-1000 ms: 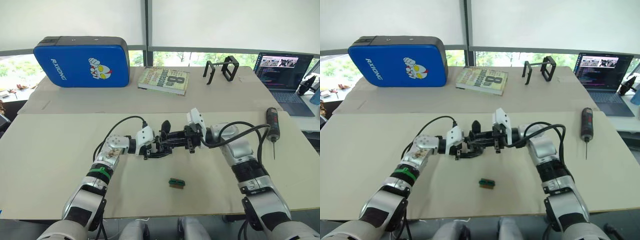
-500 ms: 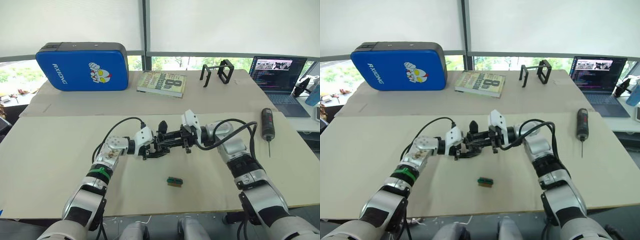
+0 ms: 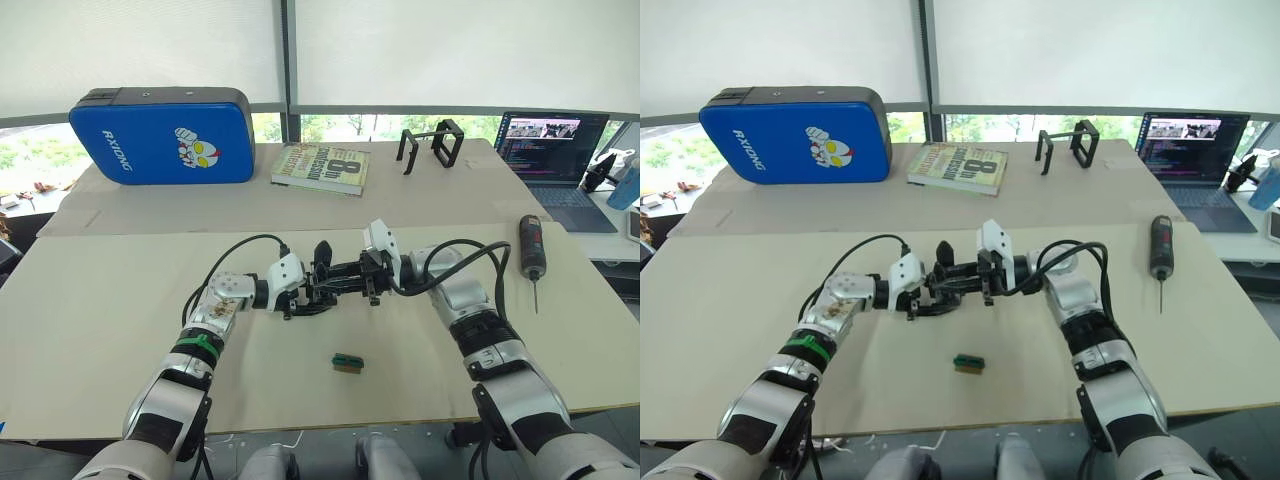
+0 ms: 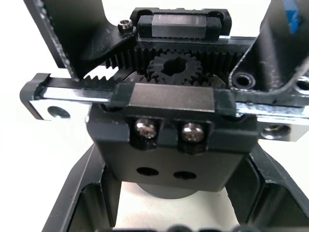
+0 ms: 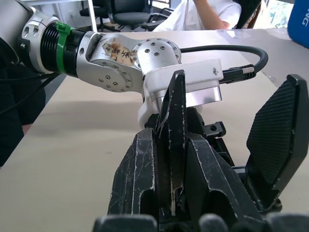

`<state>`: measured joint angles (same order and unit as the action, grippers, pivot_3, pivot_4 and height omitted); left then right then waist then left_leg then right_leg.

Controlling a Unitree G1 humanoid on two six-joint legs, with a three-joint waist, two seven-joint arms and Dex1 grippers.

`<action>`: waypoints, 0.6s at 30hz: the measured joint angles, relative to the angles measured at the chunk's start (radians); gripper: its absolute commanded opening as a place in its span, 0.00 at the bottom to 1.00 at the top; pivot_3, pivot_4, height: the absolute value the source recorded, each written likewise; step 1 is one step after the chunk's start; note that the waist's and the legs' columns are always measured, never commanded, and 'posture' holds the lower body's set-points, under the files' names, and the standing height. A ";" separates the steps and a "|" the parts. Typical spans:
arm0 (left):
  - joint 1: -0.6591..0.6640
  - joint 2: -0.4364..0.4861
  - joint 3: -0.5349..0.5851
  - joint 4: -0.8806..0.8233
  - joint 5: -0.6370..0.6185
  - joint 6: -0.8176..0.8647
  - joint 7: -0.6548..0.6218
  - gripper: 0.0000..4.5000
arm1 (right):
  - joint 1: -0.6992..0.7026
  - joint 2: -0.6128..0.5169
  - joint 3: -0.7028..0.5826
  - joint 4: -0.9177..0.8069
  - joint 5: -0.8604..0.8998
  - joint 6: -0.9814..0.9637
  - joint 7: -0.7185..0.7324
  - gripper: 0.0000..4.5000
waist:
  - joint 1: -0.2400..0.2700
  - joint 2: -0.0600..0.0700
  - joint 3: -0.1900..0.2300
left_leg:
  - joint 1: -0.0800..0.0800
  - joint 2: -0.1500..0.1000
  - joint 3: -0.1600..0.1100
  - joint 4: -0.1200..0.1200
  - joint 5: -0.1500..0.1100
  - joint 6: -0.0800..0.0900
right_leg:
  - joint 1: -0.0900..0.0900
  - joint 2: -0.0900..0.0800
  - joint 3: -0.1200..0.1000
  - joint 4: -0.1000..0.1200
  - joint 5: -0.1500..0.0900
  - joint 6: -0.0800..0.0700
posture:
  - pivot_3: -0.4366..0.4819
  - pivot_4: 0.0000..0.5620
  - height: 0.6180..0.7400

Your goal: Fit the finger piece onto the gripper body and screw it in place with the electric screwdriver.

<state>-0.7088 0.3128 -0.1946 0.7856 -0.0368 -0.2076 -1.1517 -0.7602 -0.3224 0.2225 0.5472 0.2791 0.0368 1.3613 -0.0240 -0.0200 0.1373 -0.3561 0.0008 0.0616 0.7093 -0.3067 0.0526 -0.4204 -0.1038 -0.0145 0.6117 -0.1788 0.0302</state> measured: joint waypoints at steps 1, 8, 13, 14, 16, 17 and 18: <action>0.000 0.000 0.000 0.000 0.000 0.000 0.000 0.52 | 0.002 0.000 0.000 0.000 0.000 -0.008 0.000 0.07 | 0.000 0.000 0.000 | 0.000 0.000 0.000 0.000 0.000 0.000 | 0.000 0.001 0.000 0.000 0.000 0.000 | 0.48 0.27 1.00; 0.002 0.001 0.000 -0.003 -0.002 0.000 -0.001 0.52 | -0.056 -0.002 0.019 0.074 0.000 -0.015 0.055 0.07 | 0.001 0.000 0.000 | 0.000 0.000 0.000 0.000 0.000 0.000 | 0.000 0.005 0.001 0.000 0.000 0.000 | 0.48 0.27 1.00; 0.004 0.001 0.000 -0.005 -0.006 0.004 0.002 0.52 | -0.130 -0.001 0.041 0.182 -0.001 -0.019 0.110 0.07 | 0.001 0.000 0.000 | 0.000 0.000 0.000 0.000 0.000 0.000 | -0.001 -0.001 0.001 -0.001 0.000 0.000 | 0.48 0.27 1.00; 0.004 0.001 0.000 -0.005 -0.006 0.005 0.002 0.52 | -0.134 0.001 0.041 0.190 -0.001 -0.024 0.112 0.07 | 0.001 0.000 0.000 | 0.000 0.000 0.000 0.000 0.000 0.000 | -0.001 -0.001 0.001 -0.001 0.000 0.000 | 0.48 0.27 1.00; 0.004 0.001 0.000 -0.005 -0.006 0.008 0.003 0.52 | -0.134 0.004 0.040 0.199 -0.001 -0.035 0.112 0.07 | 0.000 0.000 0.000 | 0.001 0.000 0.000 -0.001 0.000 0.000 | -0.001 -0.003 0.001 -0.001 0.000 0.000 | 0.48 0.27 1.00; 0.004 0.001 0.000 -0.005 -0.005 0.009 0.004 0.52 | -0.133 0.004 0.040 0.199 -0.001 -0.036 0.111 0.07 | 0.000 0.000 0.000 | 0.001 0.000 0.000 -0.002 -0.001 -0.003 | -0.001 -0.003 0.001 -0.001 0.000 0.000 | 0.48 0.27 1.00; 0.004 0.001 0.000 -0.005 -0.005 0.009 0.004 0.52 | -0.132 0.004 0.038 0.199 -0.001 -0.036 0.111 0.07 | 0.000 0.000 0.000 | 0.002 -0.001 0.000 -0.004 -0.001 -0.003 | -0.001 -0.004 0.001 -0.001 0.000 0.000 | 0.48 0.27 1.00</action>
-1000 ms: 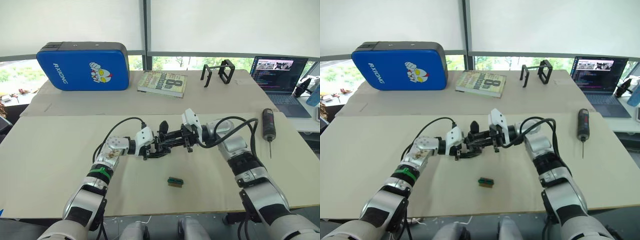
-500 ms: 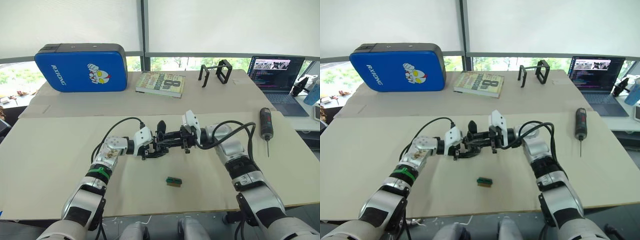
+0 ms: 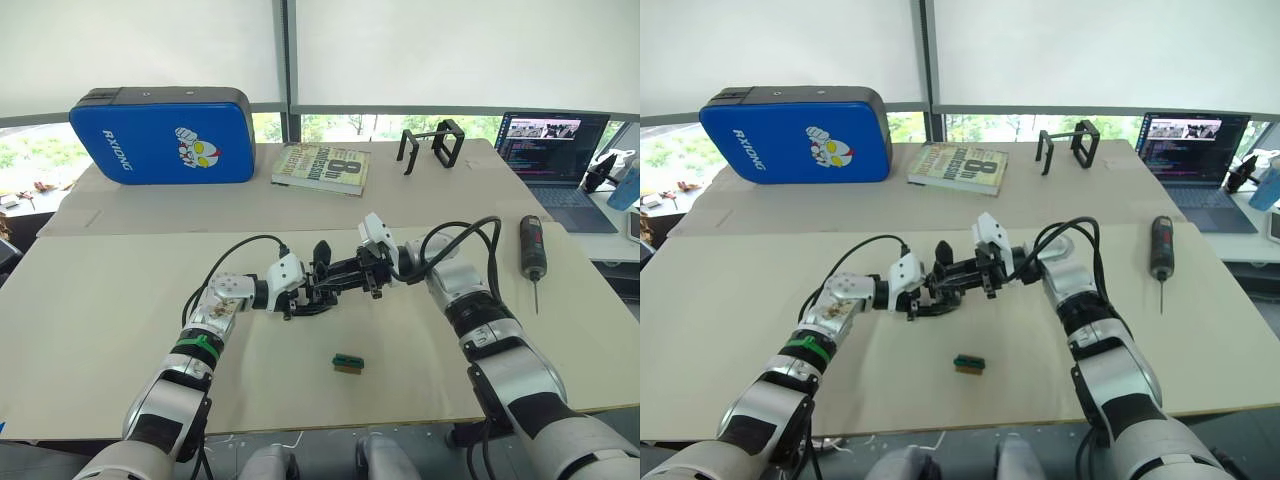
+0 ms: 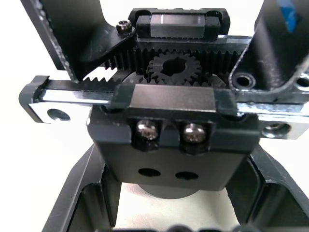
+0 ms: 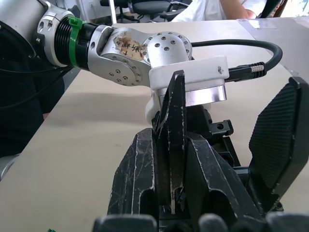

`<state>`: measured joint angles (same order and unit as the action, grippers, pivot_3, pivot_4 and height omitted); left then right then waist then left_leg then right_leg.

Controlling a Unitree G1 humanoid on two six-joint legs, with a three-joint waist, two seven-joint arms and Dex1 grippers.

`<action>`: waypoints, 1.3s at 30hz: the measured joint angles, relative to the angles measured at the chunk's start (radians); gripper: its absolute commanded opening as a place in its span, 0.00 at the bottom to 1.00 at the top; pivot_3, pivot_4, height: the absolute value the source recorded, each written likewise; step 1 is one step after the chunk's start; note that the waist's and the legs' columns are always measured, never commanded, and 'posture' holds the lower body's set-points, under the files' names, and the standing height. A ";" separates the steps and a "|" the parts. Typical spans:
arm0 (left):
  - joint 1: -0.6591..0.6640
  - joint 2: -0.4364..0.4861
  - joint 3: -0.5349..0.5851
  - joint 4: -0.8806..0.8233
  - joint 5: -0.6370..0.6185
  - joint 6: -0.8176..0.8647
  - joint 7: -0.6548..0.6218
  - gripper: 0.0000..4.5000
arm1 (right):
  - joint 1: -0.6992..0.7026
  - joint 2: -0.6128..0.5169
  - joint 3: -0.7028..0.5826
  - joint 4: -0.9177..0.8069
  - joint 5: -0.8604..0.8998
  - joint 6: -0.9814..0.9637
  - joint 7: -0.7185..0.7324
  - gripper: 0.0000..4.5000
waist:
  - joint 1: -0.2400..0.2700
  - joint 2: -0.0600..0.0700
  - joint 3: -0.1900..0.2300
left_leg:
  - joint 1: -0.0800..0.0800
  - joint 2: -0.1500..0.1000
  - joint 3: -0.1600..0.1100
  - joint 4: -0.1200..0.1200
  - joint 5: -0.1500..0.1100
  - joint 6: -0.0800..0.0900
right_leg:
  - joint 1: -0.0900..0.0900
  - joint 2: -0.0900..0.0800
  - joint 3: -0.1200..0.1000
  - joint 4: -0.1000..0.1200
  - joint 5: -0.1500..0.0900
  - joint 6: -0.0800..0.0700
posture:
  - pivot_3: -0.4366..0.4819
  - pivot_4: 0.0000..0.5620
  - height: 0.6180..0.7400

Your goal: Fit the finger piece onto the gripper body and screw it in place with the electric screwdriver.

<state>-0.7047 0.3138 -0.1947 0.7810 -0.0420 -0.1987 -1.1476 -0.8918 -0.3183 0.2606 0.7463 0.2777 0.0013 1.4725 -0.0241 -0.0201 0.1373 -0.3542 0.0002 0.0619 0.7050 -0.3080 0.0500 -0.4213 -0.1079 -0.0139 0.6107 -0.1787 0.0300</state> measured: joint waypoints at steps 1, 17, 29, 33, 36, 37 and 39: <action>0.000 0.000 0.000 -0.001 0.000 0.000 0.000 0.52 | 0.006 0.000 -0.003 -0.007 0.000 0.000 -0.002 0.07 | 0.001 0.000 0.000 | 0.000 0.000 0.000 -0.002 0.000 0.000 | 0.000 0.000 0.000 0.000 0.000 0.000 | 0.48 0.27 1.00; 0.003 0.001 -0.001 -0.013 0.000 0.000 -0.005 0.52 | 0.086 -0.009 -0.043 -0.138 -0.005 0.030 -0.072 0.38 | 0.005 0.000 0.000 | -0.001 0.000 0.000 -0.004 0.002 0.001 | -0.001 0.001 -0.002 -0.002 0.000 0.000 | 0.48 0.27 1.00; -0.009 -0.024 -0.002 -0.046 -0.023 -0.025 -0.041 0.52 | 0.134 -0.184 -0.116 -0.511 0.056 0.269 -0.087 0.83 | 0.020 -0.001 0.002 | -0.045 -0.004 0.000 -0.002 0.007 0.002 | -0.036 0.000 -0.020 -0.002 0.001 0.000 | 0.48 0.27 1.00; -0.010 -0.030 -0.003 -0.038 -0.022 -0.033 -0.038 0.52 | 0.154 -0.251 -0.145 -0.621 0.096 0.325 -0.087 0.83 | 0.027 -0.001 0.003 | -0.045 -0.004 0.000 -0.001 0.005 0.006 | -0.034 -0.002 -0.027 -0.010 0.001 0.000 | 0.48 0.27 1.00; -0.010 -0.031 -0.006 -0.032 -0.021 -0.033 -0.028 0.74 | 0.182 -0.291 -0.154 -0.666 0.100 0.363 -0.101 0.83 | 0.029 -0.001 0.003 | -0.045 -0.004 0.000 0.000 0.005 0.006 | -0.034 -0.002 -0.028 -0.010 0.001 0.000 | 0.48 0.27 1.00; -0.010 -0.025 -0.014 -0.033 -0.003 -0.035 -0.017 0.80 | 0.189 -0.303 -0.155 -0.686 0.100 0.384 -0.116 0.83 | 0.029 -0.001 0.003 | -0.045 -0.004 0.000 0.001 0.005 0.006 | -0.034 -0.002 -0.028 -0.010 0.002 0.000 | 0.48 0.27 1.00; 0.002 -0.002 -0.018 -0.049 0.003 -0.037 -0.001 0.99 | 0.197 -0.331 -0.157 -0.727 0.100 0.439 -0.150 0.83 | 0.027 -0.002 0.003 | -0.045 -0.003 0.000 0.001 0.005 0.006 | -0.034 -0.001 -0.028 -0.009 0.002 0.000 | 0.48 0.27 1.00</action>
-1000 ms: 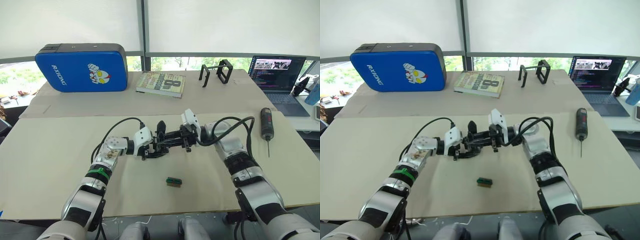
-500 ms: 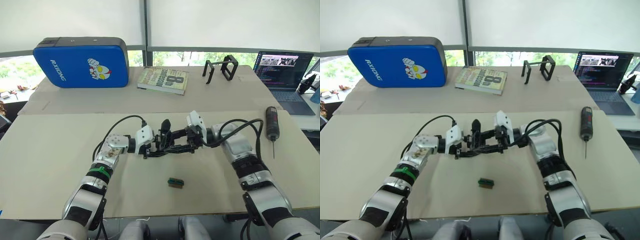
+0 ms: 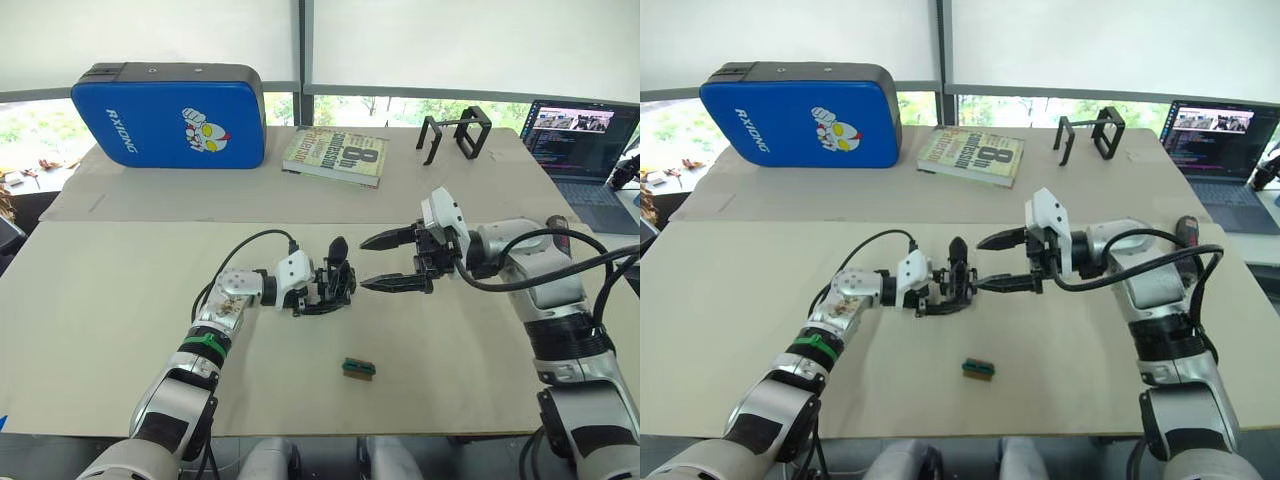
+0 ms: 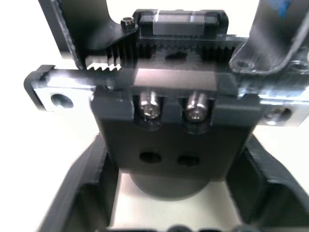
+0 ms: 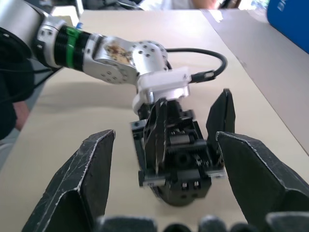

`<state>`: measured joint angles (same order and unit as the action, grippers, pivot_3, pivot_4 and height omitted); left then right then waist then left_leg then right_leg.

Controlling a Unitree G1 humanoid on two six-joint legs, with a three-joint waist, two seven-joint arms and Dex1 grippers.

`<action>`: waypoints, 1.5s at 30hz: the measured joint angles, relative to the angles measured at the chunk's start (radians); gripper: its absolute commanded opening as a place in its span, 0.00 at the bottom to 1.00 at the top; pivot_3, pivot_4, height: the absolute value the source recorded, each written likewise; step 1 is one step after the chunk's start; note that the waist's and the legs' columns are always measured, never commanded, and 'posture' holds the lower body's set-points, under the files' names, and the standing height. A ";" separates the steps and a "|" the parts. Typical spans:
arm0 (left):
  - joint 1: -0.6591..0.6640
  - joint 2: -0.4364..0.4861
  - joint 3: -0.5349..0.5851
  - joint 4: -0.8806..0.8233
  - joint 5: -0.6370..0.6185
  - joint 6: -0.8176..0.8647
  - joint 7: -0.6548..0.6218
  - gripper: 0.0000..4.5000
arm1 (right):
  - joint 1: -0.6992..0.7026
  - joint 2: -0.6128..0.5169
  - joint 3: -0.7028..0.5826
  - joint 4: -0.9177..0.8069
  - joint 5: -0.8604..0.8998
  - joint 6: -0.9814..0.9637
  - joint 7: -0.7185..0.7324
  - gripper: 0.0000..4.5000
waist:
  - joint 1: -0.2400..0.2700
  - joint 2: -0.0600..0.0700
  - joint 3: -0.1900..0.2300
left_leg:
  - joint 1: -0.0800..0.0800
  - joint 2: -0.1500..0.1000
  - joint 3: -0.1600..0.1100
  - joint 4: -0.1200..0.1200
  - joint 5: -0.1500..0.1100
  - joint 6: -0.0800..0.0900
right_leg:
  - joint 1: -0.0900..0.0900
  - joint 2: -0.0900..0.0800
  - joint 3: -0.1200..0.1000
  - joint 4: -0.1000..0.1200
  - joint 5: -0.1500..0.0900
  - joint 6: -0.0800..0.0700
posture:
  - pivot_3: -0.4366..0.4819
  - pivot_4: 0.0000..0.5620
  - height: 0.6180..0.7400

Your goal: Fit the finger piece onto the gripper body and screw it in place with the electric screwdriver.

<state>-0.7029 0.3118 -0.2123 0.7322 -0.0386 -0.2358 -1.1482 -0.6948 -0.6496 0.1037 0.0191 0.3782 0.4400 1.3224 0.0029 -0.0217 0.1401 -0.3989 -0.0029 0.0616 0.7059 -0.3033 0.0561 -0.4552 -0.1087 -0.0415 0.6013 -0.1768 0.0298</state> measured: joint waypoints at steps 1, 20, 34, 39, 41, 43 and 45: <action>0.012 0.023 -0.001 -0.030 0.001 0.002 -0.001 0.99 | 0.002 -0.024 0.000 -0.026 -0.001 0.037 -0.023 0.83 | -0.001 0.000 0.000 | 0.000 0.000 0.000 0.000 0.000 0.000 | 0.000 0.000 0.000 0.000 0.000 0.000 | 0.48 0.27 1.00; 0.212 0.596 0.347 -1.220 -0.782 0.942 -0.035 1.00 | -0.233 -0.324 0.141 0.641 -0.382 0.440 -0.478 0.99 | 0.005 0.005 0.014 | -0.006 -0.006 0.000 0.001 0.004 -0.006 | -0.002 -0.001 0.000 -0.007 0.000 0.004 | 0.48 0.27 1.00; 0.028 0.667 0.429 -1.271 -1.027 1.066 0.079 1.00 | -0.476 -0.183 -0.071 1.256 -0.414 0.277 -0.858 0.99 | -0.023 0.005 0.019 | -0.005 -0.006 0.000 -0.001 0.008 -0.009 | 0.000 0.001 0.003 -0.006 0.001 0.006 | 0.48 0.27 1.00; 0.035 0.675 0.427 -1.295 -1.018 1.043 0.076 1.00 | -0.474 -0.171 -0.087 1.280 -0.414 0.235 -0.810 0.82 | -0.023 0.005 0.019 | -0.005 -0.006 0.000 0.000 0.008 -0.009 | 0.000 0.001 0.003 -0.006 0.002 0.007 | 0.48 0.27 1.00; 0.035 0.677 0.427 -1.297 -1.015 1.042 0.076 1.00 | -0.469 -0.172 -0.087 1.287 -0.420 0.217 -0.826 0.66 | -0.022 0.005 0.019 | -0.005 -0.006 0.000 0.000 0.009 -0.009 | 0.000 0.001 0.003 -0.005 0.002 0.007 | 0.48 0.27 1.00; 0.034 0.677 0.425 -1.299 -1.015 1.042 0.078 1.00 | -0.460 -0.171 -0.085 1.296 -0.437 0.185 -0.823 0.50 | -0.019 0.005 0.019 | -0.005 -0.006 0.000 0.000 0.009 -0.009 | 0.000 0.001 0.003 -0.005 0.002 0.007 | 0.48 0.27 1.00; 0.034 0.677 0.421 -1.300 -1.013 1.041 0.078 1.00 | -0.452 -0.176 -0.082 1.308 -0.455 0.147 -0.820 0.41 | -0.020 0.005 0.019 | -0.005 -0.006 0.000 0.000 0.009 -0.009 | 0.000 0.001 0.004 -0.005 0.002 0.007 | 0.48 0.27 1.00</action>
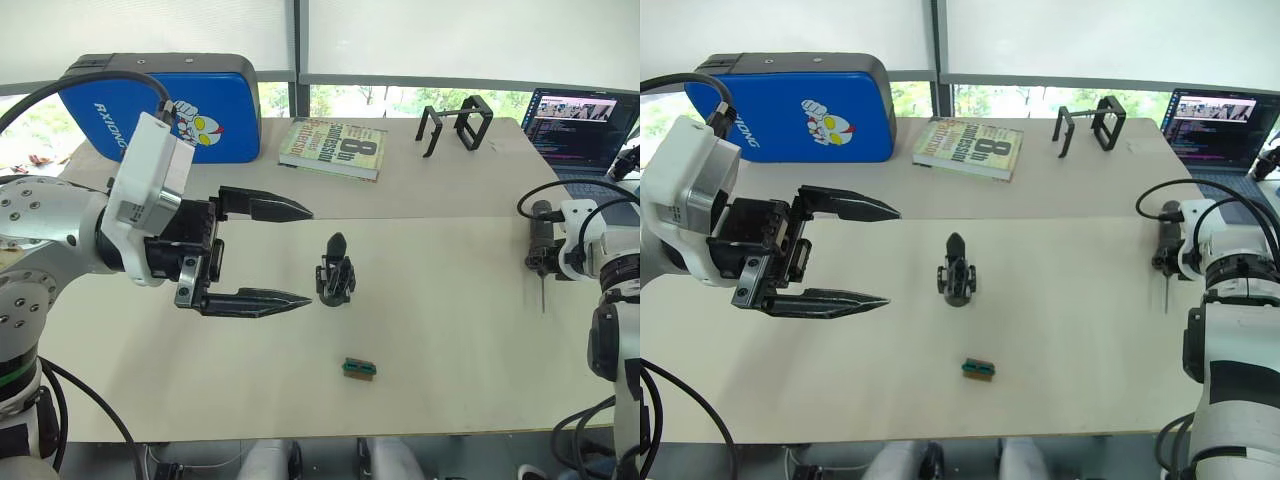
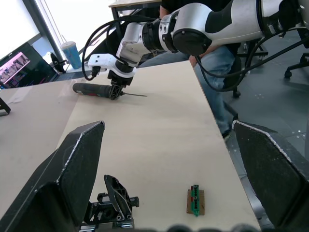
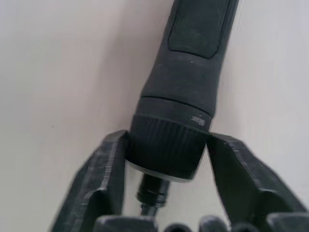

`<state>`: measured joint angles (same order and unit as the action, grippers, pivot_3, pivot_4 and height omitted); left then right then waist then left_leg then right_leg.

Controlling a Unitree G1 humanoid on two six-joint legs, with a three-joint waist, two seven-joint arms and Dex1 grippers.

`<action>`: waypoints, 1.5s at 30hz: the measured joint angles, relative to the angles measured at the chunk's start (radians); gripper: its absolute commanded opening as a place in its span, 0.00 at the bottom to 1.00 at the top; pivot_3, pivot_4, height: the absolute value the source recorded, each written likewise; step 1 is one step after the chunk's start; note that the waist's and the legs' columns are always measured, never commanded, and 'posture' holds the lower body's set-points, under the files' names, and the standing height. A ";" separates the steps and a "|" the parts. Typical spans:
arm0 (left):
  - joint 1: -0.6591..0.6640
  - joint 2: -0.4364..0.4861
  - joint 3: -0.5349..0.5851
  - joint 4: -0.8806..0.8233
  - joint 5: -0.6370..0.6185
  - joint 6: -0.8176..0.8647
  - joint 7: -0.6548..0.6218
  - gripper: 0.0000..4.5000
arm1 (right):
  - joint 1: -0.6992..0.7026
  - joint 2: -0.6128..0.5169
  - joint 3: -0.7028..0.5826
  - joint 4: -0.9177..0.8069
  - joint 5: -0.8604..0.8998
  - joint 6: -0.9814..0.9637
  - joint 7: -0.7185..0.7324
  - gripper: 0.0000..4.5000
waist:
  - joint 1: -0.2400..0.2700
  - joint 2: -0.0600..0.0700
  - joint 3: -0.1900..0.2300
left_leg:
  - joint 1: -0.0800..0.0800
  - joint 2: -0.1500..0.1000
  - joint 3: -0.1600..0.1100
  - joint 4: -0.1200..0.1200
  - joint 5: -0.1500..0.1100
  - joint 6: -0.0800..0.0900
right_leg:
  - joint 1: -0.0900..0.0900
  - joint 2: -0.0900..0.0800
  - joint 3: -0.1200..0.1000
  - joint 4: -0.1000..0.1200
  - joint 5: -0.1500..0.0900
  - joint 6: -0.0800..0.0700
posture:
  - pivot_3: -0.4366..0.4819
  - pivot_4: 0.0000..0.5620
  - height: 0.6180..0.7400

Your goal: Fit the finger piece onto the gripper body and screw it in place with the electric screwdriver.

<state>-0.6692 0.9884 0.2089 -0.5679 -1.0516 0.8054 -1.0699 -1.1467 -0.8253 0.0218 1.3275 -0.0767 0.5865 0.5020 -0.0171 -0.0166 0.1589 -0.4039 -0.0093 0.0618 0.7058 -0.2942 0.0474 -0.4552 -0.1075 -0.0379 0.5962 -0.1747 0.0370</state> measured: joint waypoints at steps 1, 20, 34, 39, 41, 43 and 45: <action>0.000 0.000 -0.004 0.000 0.009 -0.003 -0.001 1.00 | 0.000 0.003 -0.001 0.001 -0.001 -0.023 0.016 0.40 | -0.002 0.000 0.000 | 0.000 0.000 0.000 0.000 0.000 0.000 | 0.000 0.000 0.000 0.000 0.000 0.000 | 0.48 0.27 1.00; 0.004 -0.003 -0.065 0.009 0.078 -0.065 -0.069 1.00 | 0.152 -0.131 0.215 -0.176 -0.190 -0.430 0.694 0.40 | -0.013 0.001 0.000 | 0.002 -0.001 0.000 0.006 0.001 -0.001 | 0.001 0.000 0.002 0.009 0.000 0.000 | 0.48 0.27 1.00; 0.007 -0.012 -0.125 0.030 0.153 -0.124 -0.133 1.00 | -0.037 -0.064 0.362 -0.119 -0.356 -0.356 0.802 1.00 | -0.032 -0.001 0.002 | 0.024 -0.002 0.002 0.008 0.002 0.000 | 0.017 0.001 0.011 0.014 0.000 -0.001 | 0.48 0.27 1.00; 0.041 -0.009 -0.125 0.017 0.165 -0.127 -0.131 1.00 | -0.084 0.018 0.383 -0.073 -0.386 -0.314 0.795 1.00 | -0.026 -0.001 0.002 | 0.023 -0.001 0.002 0.007 0.003 -0.003 | 0.016 0.002 0.011 0.015 0.001 -0.002 | 0.48 0.27 1.00; 0.048 -0.009 -0.125 0.011 0.168 -0.127 -0.129 1.00 | -0.093 0.046 0.399 -0.060 -0.396 -0.296 0.823 1.00 | -0.024 -0.001 0.002 | 0.022 -0.001 0.002 0.007 0.003 -0.002 | 0.016 0.002 0.011 0.014 0.001 -0.002 | 0.48 0.27 1.00; 0.049 -0.006 -0.124 0.009 0.171 -0.127 -0.124 1.00 | -0.101 0.072 0.403 -0.052 -0.404 -0.289 0.844 1.00 | -0.023 -0.001 0.002 | 0.021 -0.001 0.002 0.007 0.003 -0.002 | 0.016 0.002 0.011 0.014 0.001 -0.002 | 0.48 0.27 1.00; 0.049 -0.003 -0.124 0.006 0.174 -0.127 -0.119 1.00 | -0.109 0.102 0.404 -0.041 -0.408 -0.258 0.855 1.00 | -0.024 -0.001 0.002 | 0.021 -0.001 0.002 0.007 0.003 -0.002 | 0.016 0.002 0.011 0.014 0.001 -0.002 | 0.48 0.27 1.00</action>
<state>-0.6198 0.9853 0.0849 -0.5619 -0.8780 0.6781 -1.1893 -1.2558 -0.7233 0.4253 1.2870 -0.4851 0.3288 1.3574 -0.0408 -0.0172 0.1612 -0.3831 -0.0106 0.0634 0.7131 -0.2915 0.0455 -0.4395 -0.1053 -0.0274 0.6099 -0.1740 0.0350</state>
